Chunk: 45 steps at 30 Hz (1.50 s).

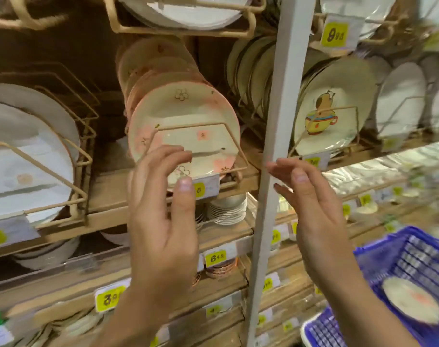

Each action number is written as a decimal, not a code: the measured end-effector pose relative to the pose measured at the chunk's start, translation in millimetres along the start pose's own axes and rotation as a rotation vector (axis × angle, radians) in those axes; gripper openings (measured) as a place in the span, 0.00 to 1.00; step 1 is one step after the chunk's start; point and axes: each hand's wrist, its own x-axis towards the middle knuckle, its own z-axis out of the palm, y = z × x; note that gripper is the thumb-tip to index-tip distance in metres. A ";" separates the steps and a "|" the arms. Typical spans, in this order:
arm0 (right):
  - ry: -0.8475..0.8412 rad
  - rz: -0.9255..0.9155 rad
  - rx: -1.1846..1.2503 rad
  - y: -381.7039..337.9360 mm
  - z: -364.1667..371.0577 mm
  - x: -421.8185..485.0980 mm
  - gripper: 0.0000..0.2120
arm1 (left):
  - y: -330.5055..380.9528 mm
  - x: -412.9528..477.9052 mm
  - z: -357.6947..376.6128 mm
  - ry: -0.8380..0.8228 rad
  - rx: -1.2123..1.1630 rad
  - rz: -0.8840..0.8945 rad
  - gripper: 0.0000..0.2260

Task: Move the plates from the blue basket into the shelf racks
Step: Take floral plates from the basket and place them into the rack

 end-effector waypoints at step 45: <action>1.096 0.824 -0.153 -28.4 -583.6 -245.1 0.11 | 234.2 -286.2 508.0 -1.128 -0.724 -1.248 0.12</action>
